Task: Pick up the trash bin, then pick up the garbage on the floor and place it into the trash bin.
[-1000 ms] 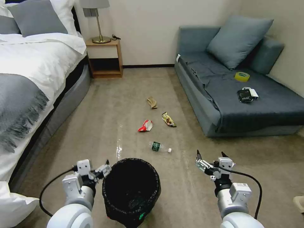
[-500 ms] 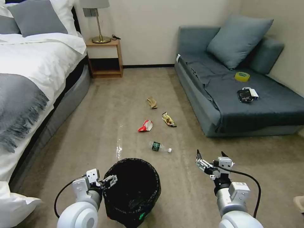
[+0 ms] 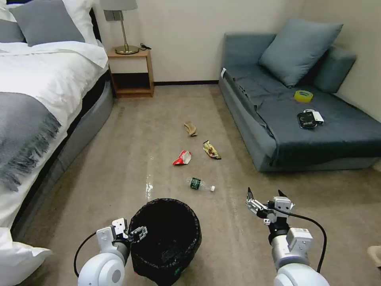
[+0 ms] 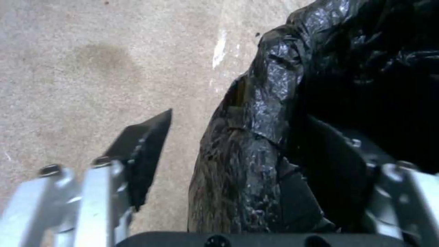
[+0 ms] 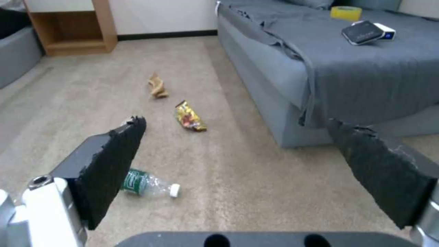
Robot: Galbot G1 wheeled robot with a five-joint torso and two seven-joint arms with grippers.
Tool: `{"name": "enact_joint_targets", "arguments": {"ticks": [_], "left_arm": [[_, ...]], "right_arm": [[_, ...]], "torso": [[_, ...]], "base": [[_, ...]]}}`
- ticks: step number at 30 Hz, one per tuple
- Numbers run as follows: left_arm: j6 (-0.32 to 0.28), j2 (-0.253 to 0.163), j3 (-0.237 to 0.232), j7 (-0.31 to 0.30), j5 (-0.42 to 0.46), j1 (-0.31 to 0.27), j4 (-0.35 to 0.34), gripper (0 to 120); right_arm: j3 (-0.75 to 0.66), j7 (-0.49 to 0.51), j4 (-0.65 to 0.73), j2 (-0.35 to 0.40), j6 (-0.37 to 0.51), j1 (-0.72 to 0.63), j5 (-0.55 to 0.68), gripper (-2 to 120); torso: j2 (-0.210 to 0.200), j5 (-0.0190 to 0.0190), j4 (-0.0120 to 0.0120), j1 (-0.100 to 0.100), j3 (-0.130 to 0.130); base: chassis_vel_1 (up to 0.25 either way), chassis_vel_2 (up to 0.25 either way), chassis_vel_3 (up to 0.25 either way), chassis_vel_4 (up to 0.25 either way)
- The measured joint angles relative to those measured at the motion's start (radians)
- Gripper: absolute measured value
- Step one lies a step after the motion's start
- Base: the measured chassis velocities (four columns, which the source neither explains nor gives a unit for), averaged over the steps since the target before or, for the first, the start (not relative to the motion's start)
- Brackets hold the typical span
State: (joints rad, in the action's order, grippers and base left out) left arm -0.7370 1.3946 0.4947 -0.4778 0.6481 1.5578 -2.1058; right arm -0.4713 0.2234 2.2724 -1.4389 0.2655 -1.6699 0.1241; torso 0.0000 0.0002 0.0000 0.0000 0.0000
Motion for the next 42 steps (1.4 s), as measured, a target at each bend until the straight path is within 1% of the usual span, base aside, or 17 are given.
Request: {"name": "enact_joint_targets", "arguments": {"ticks": [3,4,6,8,11,12,14,16,17,18,27,30,35,38,39,40,42], "left_arm": [[0.000,-0.003,0.000,0.012,0.000,0.000,-0.001,57],[0.000,-0.003,0.000,0.012,0.000,0.000,-0.001,57],[0.000,-0.006,0.000,0.020,0.002,0.001,-0.006,46],[0.000,-0.007,0.000,0.022,0.003,0.002,-0.008,43],[0.000,-0.010,0.001,0.028,0.004,0.006,-0.017,26],[0.000,-0.010,0.001,0.028,0.004,0.006,-0.017,26],[0.000,-0.011,0.001,0.032,0.004,0.008,-0.024,20],[0.000,-0.015,0.003,0.040,0.004,0.011,-0.035,8],[0.000,-0.015,0.003,0.040,0.004,0.011,-0.035,8],[0.001,-0.016,0.004,0.042,0.004,0.012,-0.039,4],[0.039,-0.021,0.023,0.075,-0.011,0.014,-0.056,4],[0.063,-0.021,0.039,0.100,-0.030,0.014,-0.067,4],[0.115,-0.025,0.075,0.173,-0.070,0.018,-0.103,4],[0.139,-0.025,0.082,0.198,-0.080,0.018,-0.111,4],[0.161,-0.025,0.088,0.223,-0.093,0.018,-0.111,4],[0.222,-0.026,0.092,0.281,-0.119,0.017,-0.107,4],[0.238,-0.026,0.093,0.294,-0.127,0.017,-0.106,4]], "right_arm": [[-0.005,0.004,0.000,-0.001,-0.001,0.000,0.000,100],[-0.005,0.004,0.000,-0.001,-0.001,0.000,0.000,100],[-0.006,0.007,0.000,-0.002,-0.001,0.000,0.000,100],[-0.006,0.008,0.000,-0.003,-0.001,-0.001,0.000,100],[-0.005,0.011,0.000,-0.007,-0.003,-0.003,-0.001,100],[-0.005,0.011,0.000,-0.007,-0.003,-0.003,-0.001,100],[-0.005,0.013,0.000,-0.008,-0.004,-0.004,-0.002,100],[-0.005,0.014,0.001,-0.010,-0.005,-0.004,-0.003,100],[-0.005,0.014,0.001,-0.010,-0.005,-0.004,-0.003,100],[-0.005,0.015,0.001,-0.011,-0.005,-0.004,-0.003,100],[-0.005,0.013,0.005,-0.012,-0.011,-0.005,-0.005,100],[-0.005,0.005,0.005,-0.010,-0.026,-0.004,-0.006,100],[-0.005,-0.011,0.005,-0.001,-0.049,0.010,-0.006,100],[-0.004,-0.013,0.005,0.001,-0.057,0.014,-0.006,100],[-0.004,-0.015,0.005,0.002,-0.060,0.016,-0.006,100],[-0.002,-0.019,0.005,0.004,-0.068,0.019,-0.005,100],[-0.002,-0.020,0.005,0.004,-0.070,0.019,-0.004,100]], "torso": [[0.000,-0.0002,0.0000,0.000,0.000],[0.000,-0.0002,0.0000,0.000,0.000],[0.000,-0.0004,0.0000,0.000,0.000],[0.000,-0.0004,0.0000,0.000,0.000],[0.000,-0.0004,0.0000,0.000,0.000],[0.000,-0.0004,0.0000,0.000,0.000],[0.000,-0.0003,0.0000,0.000,0.000],[0.000,-0.0004,0.0000,0.000,0.000],[0.000,-0.0004,0.0000,0.000,0.000],[0.000,-0.0004,-0.0001,0.000,0.000],[0.000,-0.0002,0.0000,0.000,0.000],[0.000,-0.0002,0.0000,0.000,0.000],[0.000,-0.0002,0.0000,0.000,0.000],[0.000,-0.0002,0.0000,0.000,0.000],[0.000,-0.0002,0.0000,0.000,0.000],[0.000,-0.0002,-0.0001,0.000,0.000],[0.000,-0.0002,-0.0001,0.000,0.000]], "base": [[0.000,0.000,0.000,0.000],[0.000,0.000,0.000,0.000],[0.000,0.000,0.000,0.000],[0.000,0.000,0.000,0.000],[0.000,0.000,0.000,0.000],[0.000,0.000,0.000,0.000],[0.000,0.000,0.000,0.000],[0.000,0.000,0.000,0.000],[0.000,0.000,0.000,0.000],[0.000,0.000,0.000,0.000],[0.000,0.000,0.000,0.000],[0.000,0.000,0.000,0.000],[0.000,0.000,0.000,0.000],[0.000,0.000,0.000,0.000],[0.000,0.000,0.000,0.000],[0.000,0.000,0.000,0.000],[0.000,0.000,0.000,0.000]]}}
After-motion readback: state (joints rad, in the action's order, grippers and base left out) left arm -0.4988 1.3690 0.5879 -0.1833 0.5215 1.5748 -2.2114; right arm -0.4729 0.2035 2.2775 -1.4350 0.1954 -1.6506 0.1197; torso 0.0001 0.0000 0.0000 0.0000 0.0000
